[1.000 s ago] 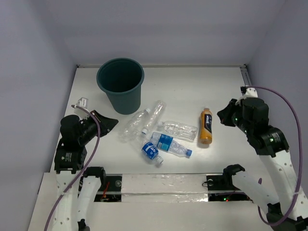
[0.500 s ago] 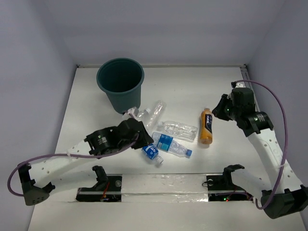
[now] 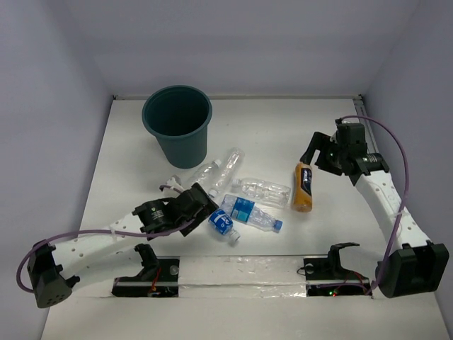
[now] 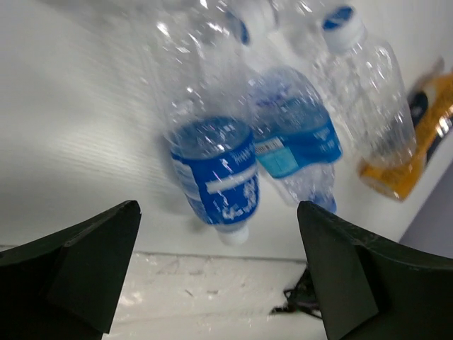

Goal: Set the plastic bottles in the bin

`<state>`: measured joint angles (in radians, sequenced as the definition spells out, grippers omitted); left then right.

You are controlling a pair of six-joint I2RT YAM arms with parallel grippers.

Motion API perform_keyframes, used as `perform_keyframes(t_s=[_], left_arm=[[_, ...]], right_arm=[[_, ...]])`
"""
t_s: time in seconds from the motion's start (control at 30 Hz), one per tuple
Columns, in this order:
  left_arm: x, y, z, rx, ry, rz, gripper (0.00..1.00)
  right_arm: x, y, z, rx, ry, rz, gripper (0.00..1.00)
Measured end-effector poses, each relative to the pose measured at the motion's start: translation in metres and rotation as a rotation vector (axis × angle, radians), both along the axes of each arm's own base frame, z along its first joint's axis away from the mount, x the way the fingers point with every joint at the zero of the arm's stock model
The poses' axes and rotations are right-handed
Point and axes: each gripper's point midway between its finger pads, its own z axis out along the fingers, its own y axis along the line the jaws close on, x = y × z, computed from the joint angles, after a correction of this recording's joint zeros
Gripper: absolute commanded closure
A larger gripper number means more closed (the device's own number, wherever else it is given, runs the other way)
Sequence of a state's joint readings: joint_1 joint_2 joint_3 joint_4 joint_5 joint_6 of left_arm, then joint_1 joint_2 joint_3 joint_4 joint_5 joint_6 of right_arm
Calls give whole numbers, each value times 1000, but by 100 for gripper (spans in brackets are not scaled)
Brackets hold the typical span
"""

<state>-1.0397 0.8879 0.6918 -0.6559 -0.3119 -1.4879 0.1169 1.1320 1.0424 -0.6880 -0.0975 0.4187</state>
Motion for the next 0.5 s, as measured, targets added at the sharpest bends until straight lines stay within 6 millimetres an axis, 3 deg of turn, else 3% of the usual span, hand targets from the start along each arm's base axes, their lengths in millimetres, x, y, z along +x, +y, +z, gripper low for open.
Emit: perform_keyframes(t_s=[0.23, 0.5], left_arm=[[34, 35, -35, 67, 15, 157, 7], [56, 24, -54, 115, 4, 126, 8]], right_arm=[[10, 7, -13, 20, 34, 23, 12], [18, 8, -21, 24, 45, 20, 8]])
